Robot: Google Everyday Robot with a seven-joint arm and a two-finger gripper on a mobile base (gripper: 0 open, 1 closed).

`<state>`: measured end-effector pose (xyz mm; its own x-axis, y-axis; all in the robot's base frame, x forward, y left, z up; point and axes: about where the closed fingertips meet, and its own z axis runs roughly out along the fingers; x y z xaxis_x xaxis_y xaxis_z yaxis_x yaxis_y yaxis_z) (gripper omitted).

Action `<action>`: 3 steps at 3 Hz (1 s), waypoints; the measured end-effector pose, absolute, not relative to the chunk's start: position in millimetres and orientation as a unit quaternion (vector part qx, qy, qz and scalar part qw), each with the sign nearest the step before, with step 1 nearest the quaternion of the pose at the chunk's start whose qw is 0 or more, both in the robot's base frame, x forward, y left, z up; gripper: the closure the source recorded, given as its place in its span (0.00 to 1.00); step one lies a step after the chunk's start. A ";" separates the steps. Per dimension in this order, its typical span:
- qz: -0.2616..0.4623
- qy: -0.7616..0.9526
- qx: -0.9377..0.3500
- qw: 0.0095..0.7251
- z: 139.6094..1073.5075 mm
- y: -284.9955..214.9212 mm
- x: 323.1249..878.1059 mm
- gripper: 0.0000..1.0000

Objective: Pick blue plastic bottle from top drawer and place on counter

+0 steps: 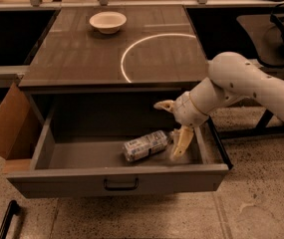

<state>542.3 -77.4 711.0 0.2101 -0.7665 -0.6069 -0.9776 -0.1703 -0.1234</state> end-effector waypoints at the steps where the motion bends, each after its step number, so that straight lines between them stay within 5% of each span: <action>1: 0.215 0.583 -0.740 0.258 699.6 -75.7 551.6 0.00; 3: 0.227 0.565 -0.749 0.262 675.3 -67.4 569.6 0.00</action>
Offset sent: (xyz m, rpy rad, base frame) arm 0.0332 -0.0010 -0.0278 0.0756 -0.0067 0.0471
